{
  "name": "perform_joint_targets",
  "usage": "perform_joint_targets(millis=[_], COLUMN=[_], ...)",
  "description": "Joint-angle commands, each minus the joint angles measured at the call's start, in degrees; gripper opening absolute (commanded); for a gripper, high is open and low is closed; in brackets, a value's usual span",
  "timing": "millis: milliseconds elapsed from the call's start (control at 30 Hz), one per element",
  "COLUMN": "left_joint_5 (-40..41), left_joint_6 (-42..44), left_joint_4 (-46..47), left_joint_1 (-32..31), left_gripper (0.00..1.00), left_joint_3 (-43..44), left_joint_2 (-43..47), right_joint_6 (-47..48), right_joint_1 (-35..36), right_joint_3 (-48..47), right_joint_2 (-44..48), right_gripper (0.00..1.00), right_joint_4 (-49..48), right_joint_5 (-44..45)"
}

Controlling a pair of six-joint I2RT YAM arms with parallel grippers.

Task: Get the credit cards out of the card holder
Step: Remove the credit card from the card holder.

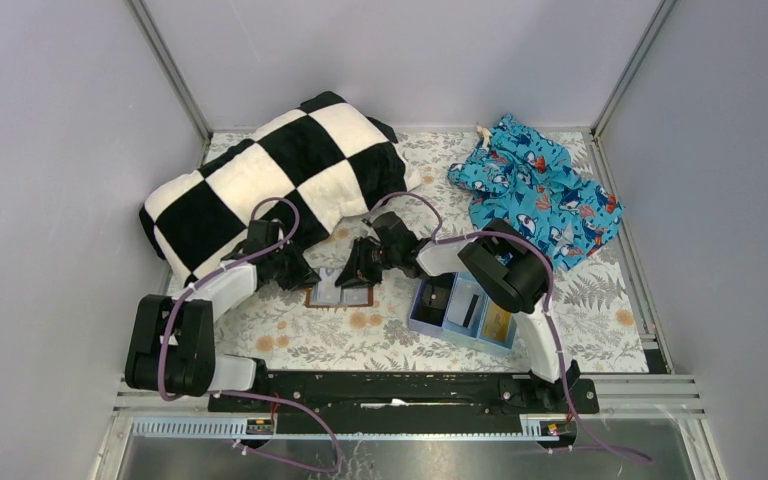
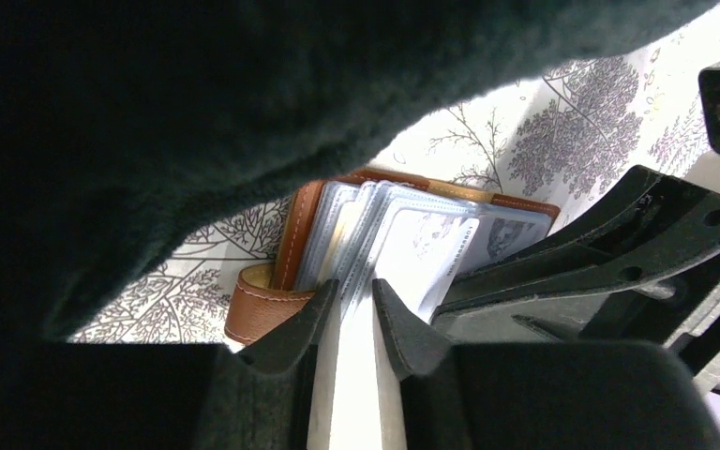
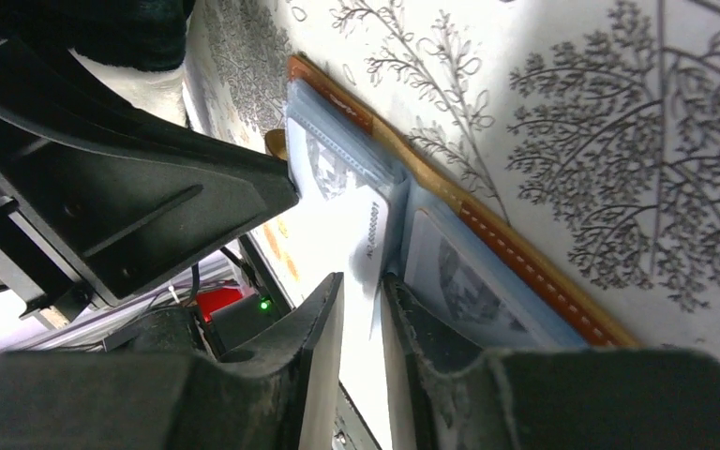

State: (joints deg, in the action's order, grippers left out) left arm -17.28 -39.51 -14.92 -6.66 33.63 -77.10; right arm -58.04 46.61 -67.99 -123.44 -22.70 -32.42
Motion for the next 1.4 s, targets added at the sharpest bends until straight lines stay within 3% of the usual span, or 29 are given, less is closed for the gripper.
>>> perform_joint_targets(millis=[0, 200, 600, 833, 933, 1133, 1367], left_joint_5=[2.1, 1.3, 1.9, 0.0, -2.4, -9.1, -12.3], left_joint_6=[-0.7, -0.7, -0.7, -0.6, -0.3, -1.5, -2.4], left_joint_4=[-1.0, -0.3, -2.2, -1.5, -0.5, 6.2, 11.6], left_joint_1=[0.2, 0.2, 0.3, 0.2, -0.1, -3.3, -9.1], left_gripper=[0.21, 0.07, 0.06, 0.05, 0.10, 0.36, 0.41], left_joint_3=[-2.0, -2.2, -1.5, -1.4, -0.5, 1.2, 3.0], left_joint_2=[-3.9, -4.8, -2.0, -1.6, 1.7, 7.6, 0.9], right_joint_6=[-2.7, -3.2, -0.5, 5.2, 7.5, 11.1, 16.7], right_joint_1=[-0.6, -1.4, -6.5, -7.1, -7.1, -7.1, -7.1], right_joint_3=[-1.5, 0.4, 8.1, 7.8, 6.7, 3.7, -1.6], right_joint_2=[-1.6, -0.6, 4.7, 7.0, 7.3, 5.3, 2.1], right_gripper=[0.26, 0.00, 0.00, 0.00, 0.00, 0.00, 0.00], right_joint_4=[-3.6, -5.5, -6.6, -1.2, 0.6, 1.9, 6.6], right_joint_5=[0.6, 1.3, -2.1, -3.7, -4.2, -7.7, -10.3])
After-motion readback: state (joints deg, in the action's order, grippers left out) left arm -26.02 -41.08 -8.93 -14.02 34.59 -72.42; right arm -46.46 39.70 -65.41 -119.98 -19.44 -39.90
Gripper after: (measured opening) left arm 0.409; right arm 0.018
